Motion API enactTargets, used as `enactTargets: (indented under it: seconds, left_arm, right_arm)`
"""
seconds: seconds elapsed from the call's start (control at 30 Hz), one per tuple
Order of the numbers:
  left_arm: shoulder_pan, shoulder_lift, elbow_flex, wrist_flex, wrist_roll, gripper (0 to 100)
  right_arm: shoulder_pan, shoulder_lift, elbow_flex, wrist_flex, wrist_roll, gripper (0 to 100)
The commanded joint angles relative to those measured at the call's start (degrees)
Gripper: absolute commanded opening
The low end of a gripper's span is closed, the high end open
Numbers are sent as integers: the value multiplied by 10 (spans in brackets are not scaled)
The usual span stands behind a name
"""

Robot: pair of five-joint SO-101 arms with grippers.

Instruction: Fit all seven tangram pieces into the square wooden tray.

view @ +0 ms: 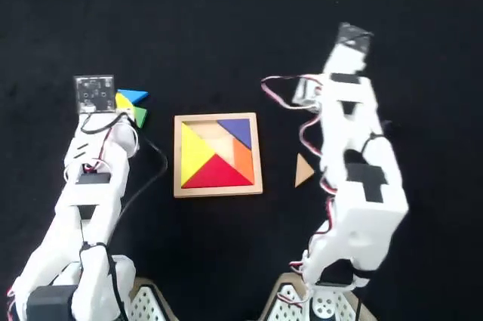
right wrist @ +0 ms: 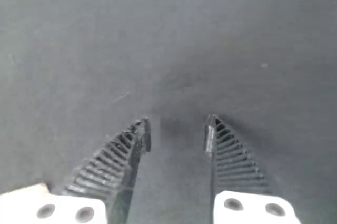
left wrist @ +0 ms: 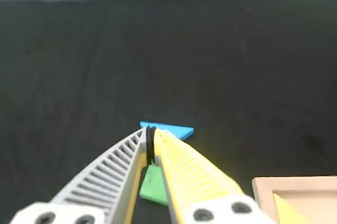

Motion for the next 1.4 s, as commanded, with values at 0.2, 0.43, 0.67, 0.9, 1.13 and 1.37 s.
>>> enactTargets:
  seconds: [0.2,0.43,0.67,0.9,1.13,1.37]
  left_arm:
    - [-12,4,-14,-25,-33,36]
    - [-31,75,-56,-25,-32,36]
    - [-49,187,-138,-23,33,39]
    - [-62,222,-228,93,74,40]
    - [-54,307,-320,177,74,40]
    - [-54,320,-352,220,74,40]
  right_arm:
    - [-21,6,-39,-6,137,180]
    - [-5,7,-38,-5,137,181]
    - [-4,6,-38,-5,137,181]
    - [-4,7,-42,-7,137,181]
    - [-4,7,-42,-9,137,181]
    - [-4,7,-42,-7,137,181]
